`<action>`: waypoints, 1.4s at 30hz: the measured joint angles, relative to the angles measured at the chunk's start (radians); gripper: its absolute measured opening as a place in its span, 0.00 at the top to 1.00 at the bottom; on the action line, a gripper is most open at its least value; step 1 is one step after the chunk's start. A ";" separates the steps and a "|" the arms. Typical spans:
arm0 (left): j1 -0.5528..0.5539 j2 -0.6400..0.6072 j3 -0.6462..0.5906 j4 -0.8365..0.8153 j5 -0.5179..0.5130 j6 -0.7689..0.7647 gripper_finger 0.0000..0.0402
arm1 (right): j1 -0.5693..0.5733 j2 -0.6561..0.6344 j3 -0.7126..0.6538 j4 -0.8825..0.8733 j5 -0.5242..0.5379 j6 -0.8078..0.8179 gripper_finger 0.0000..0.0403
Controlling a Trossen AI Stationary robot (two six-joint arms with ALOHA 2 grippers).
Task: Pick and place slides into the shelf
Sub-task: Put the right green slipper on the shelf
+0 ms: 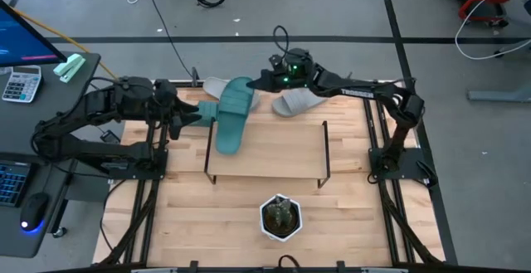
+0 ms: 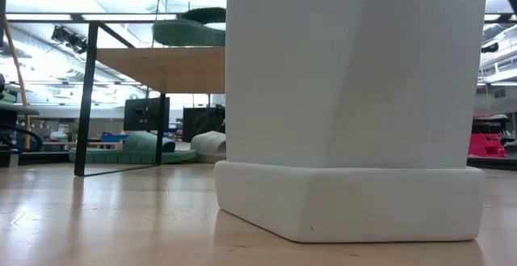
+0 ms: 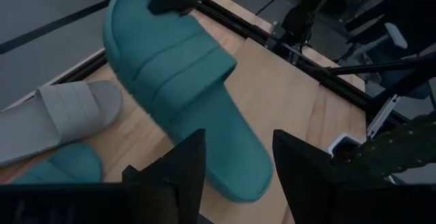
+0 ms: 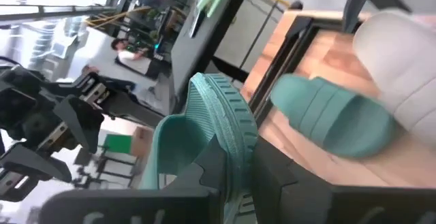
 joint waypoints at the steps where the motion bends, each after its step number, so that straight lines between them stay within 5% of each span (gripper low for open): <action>1: 0.000 -0.003 0.000 -0.006 0.000 0.000 0.56 | 0.000 0.012 0.000 0.013 -0.011 0.008 0.89; 42: 0.000 -0.003 0.000 -0.013 0.001 0.000 0.56 | -0.001 0.111 0.000 0.066 -0.075 0.092 0.89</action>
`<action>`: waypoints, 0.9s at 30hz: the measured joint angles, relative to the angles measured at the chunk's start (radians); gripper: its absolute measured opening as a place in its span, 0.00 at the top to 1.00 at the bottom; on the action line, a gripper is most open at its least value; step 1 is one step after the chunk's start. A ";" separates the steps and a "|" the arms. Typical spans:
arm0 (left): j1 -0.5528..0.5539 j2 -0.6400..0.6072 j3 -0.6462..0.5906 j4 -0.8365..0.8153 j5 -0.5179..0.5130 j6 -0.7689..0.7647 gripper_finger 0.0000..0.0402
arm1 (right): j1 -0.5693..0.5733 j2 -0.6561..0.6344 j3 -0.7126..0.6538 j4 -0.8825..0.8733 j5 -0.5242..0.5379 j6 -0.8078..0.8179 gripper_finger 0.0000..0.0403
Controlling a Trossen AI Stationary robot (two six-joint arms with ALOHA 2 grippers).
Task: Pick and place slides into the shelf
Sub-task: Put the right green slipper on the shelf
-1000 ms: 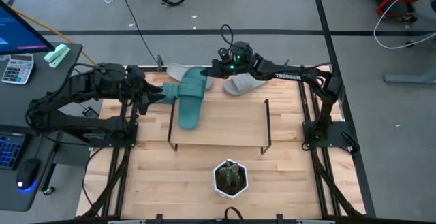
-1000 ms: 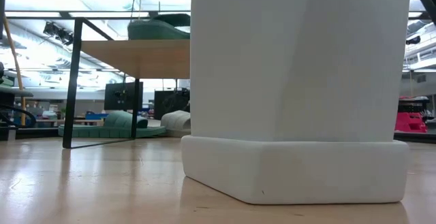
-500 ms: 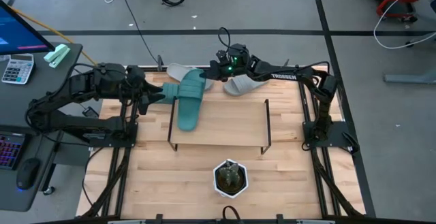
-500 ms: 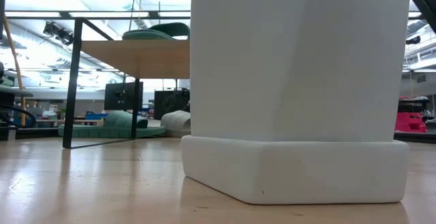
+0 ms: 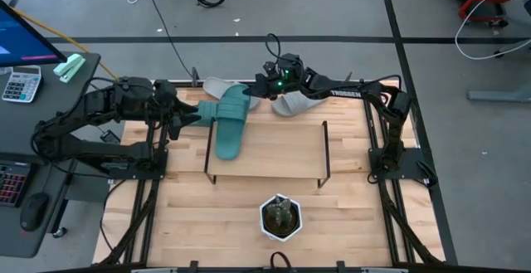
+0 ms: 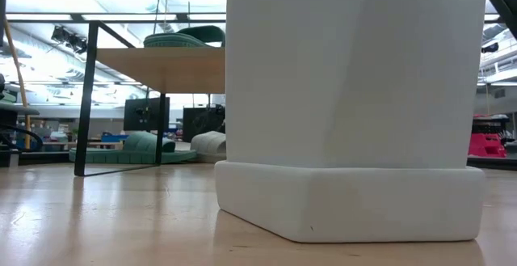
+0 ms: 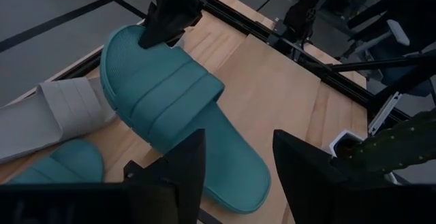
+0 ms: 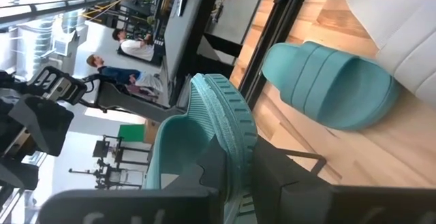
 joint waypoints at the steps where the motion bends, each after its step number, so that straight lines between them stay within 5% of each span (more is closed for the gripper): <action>1: 0.000 0.000 0.000 0.000 0.000 0.000 0.57 | 0.003 0.000 0.000 0.000 0.002 0.001 0.89; 27: 0.000 0.000 0.000 0.000 0.000 0.001 0.57 | 0.005 0.061 0.001 0.065 -0.005 0.052 0.89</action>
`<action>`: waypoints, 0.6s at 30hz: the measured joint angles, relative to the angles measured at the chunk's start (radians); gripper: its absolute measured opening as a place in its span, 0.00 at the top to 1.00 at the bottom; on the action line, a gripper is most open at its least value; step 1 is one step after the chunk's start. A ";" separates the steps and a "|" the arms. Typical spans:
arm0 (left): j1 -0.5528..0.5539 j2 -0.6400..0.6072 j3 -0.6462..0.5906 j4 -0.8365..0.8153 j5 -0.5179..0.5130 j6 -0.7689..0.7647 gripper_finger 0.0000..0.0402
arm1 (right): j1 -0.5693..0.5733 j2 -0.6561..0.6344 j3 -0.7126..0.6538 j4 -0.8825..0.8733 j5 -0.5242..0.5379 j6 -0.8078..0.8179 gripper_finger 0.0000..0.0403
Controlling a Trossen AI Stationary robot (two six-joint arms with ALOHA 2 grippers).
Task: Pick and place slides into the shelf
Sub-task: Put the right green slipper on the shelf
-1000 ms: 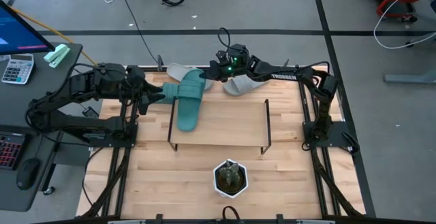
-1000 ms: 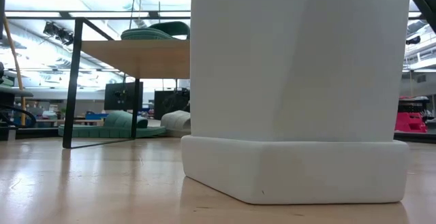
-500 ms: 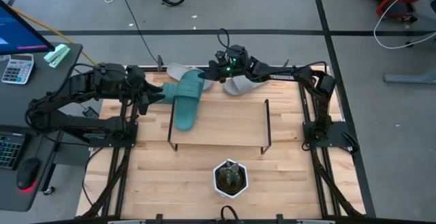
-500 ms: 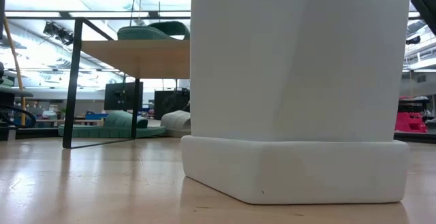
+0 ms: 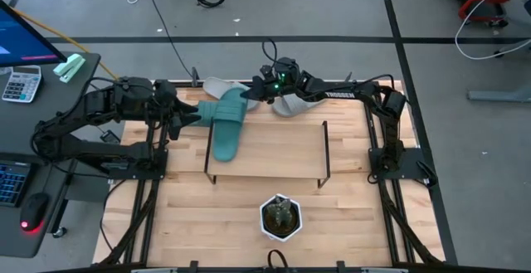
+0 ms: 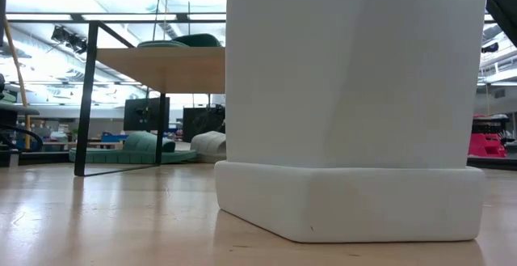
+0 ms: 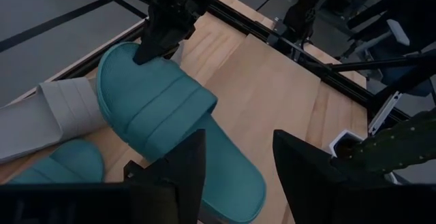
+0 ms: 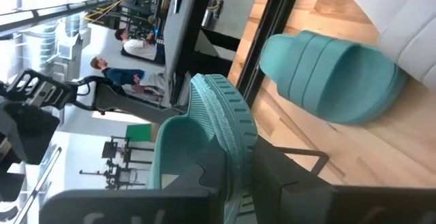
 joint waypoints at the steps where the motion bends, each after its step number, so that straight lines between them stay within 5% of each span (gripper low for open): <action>1: 0.000 0.000 0.000 0.000 0.000 0.000 0.57 | 0.000 0.000 0.000 0.000 0.006 0.000 0.89; 18: 0.000 0.000 0.000 0.000 0.000 0.001 0.56 | 0.000 0.000 0.000 -0.038 0.049 -0.045 0.89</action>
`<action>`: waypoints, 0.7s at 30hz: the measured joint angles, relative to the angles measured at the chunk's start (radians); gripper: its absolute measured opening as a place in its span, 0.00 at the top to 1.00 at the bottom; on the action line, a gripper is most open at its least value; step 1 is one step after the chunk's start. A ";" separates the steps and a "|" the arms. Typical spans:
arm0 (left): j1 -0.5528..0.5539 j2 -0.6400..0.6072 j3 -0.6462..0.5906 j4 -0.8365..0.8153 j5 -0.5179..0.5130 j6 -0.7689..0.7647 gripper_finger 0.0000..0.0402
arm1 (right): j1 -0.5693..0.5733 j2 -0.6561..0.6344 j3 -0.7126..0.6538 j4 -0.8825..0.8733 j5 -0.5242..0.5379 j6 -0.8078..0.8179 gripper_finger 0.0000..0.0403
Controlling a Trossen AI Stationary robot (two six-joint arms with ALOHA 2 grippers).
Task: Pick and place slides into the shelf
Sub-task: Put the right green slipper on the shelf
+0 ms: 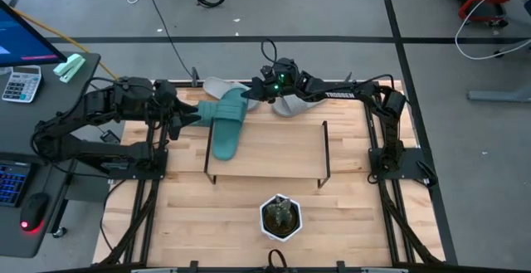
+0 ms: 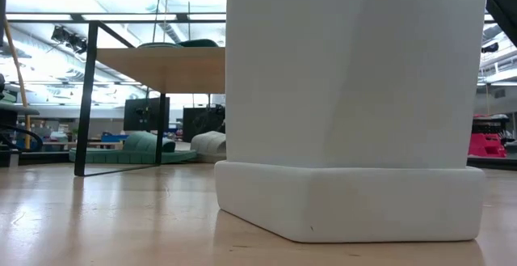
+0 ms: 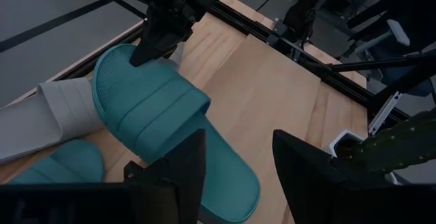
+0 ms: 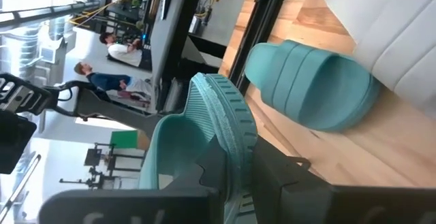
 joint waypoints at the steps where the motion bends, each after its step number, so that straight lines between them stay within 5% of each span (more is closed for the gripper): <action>1: 0.000 0.000 0.000 0.000 0.000 0.000 0.56 | 0.000 0.000 0.000 -0.001 0.005 0.000 0.89; 21: 0.000 0.000 0.000 0.000 0.000 0.009 0.57 | 0.021 0.009 0.001 -0.005 0.027 -0.010 0.89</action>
